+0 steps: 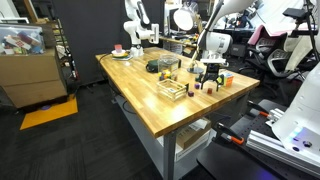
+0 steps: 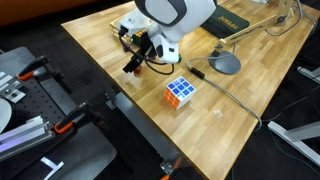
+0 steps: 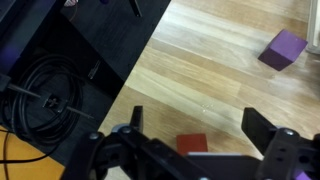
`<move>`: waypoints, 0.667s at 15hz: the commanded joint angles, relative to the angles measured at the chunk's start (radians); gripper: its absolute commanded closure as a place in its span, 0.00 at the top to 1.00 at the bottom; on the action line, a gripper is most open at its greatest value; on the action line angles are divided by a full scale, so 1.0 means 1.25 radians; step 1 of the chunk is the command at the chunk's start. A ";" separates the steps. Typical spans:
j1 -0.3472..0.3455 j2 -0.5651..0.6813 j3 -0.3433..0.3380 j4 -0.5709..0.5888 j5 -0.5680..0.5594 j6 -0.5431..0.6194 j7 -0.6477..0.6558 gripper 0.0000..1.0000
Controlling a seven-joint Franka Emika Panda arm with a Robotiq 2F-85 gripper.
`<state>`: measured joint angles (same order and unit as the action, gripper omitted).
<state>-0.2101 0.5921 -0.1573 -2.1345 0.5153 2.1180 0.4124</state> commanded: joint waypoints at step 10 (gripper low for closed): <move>-0.013 0.031 -0.008 0.026 0.028 0.016 0.005 0.52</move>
<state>-0.2158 0.6196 -0.1727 -2.1122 0.5230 2.1289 0.4155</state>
